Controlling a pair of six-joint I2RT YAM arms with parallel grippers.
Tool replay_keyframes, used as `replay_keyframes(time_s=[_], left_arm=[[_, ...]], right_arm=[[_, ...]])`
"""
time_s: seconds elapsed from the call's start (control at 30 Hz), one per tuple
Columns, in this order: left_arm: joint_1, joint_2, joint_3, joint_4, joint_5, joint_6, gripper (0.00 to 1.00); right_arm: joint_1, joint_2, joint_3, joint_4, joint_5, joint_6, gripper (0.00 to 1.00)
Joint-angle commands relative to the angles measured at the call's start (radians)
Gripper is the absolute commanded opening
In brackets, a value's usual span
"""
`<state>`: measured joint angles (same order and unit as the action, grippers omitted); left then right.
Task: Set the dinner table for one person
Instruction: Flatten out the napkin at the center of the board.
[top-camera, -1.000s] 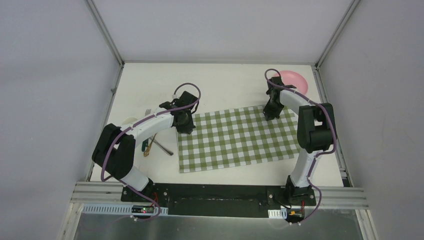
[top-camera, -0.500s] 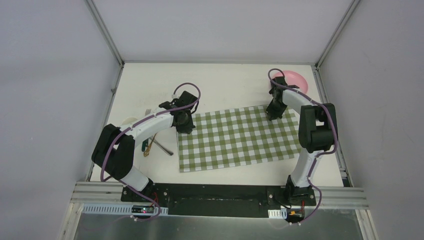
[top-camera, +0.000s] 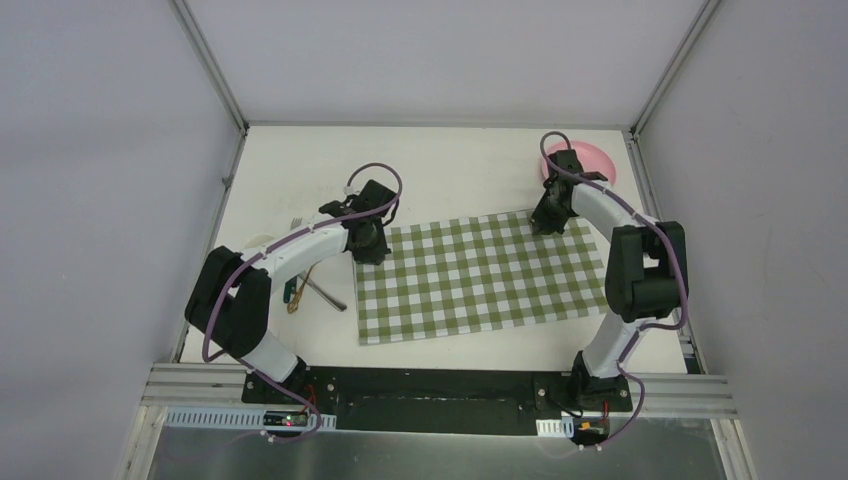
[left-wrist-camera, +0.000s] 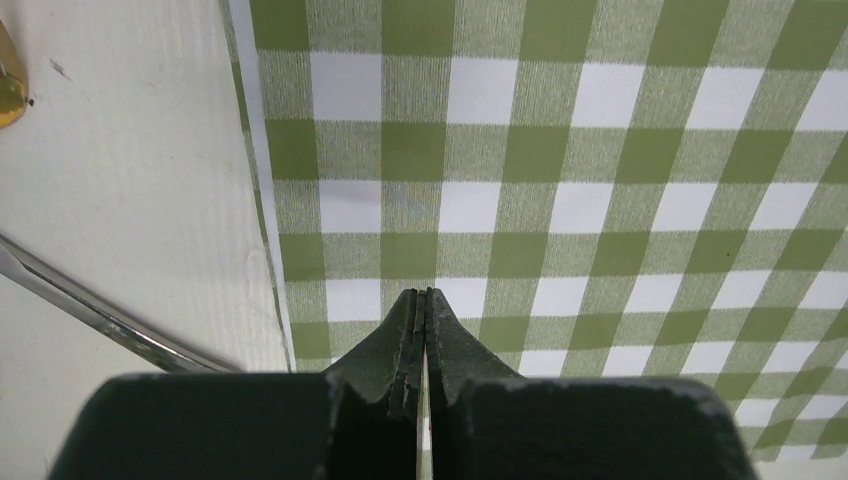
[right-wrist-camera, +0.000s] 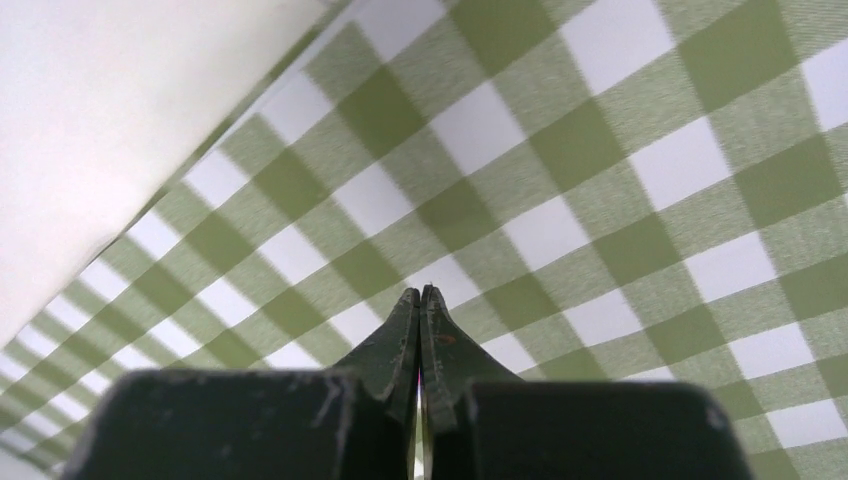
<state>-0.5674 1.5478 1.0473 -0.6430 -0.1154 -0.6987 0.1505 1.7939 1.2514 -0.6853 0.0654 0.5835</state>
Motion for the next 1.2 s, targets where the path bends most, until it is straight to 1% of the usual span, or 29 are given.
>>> replay_keyframes(time_s=[0.0, 0.1, 0.17, 0.3, 0.7, 1.17], left_arm=[[0.014, 0.05, 0.06, 0.029, -0.068, -0.011, 0.0], [0.013, 0.135, 0.094, 0.036, -0.071, -0.005, 0.0], [0.014, 0.185, 0.113, 0.043, -0.063, -0.004, 0.0], [0.014, 0.244, 0.137, 0.051, -0.075, -0.01, 0.0], [0.02, 0.323, 0.188, 0.027, -0.136, -0.025, 0.0], [0.051, 0.345, 0.204, -0.019, -0.173, -0.034, 0.0]], right_arm=[[0.056, -0.086, 0.053, 0.011, -0.055, -0.025, 0.0], [0.09, -0.117, 0.054, -0.005, -0.056, -0.025, 0.0], [0.102, -0.139, 0.051, -0.01, -0.092, -0.023, 0.0], [0.124, -0.186, 0.048, -0.019, -0.112, -0.023, 0.0], [0.135, -0.261, 0.043, -0.05, -0.126, -0.036, 0.0], [0.135, -0.261, 0.039, -0.053, -0.105, -0.036, 0.0]])
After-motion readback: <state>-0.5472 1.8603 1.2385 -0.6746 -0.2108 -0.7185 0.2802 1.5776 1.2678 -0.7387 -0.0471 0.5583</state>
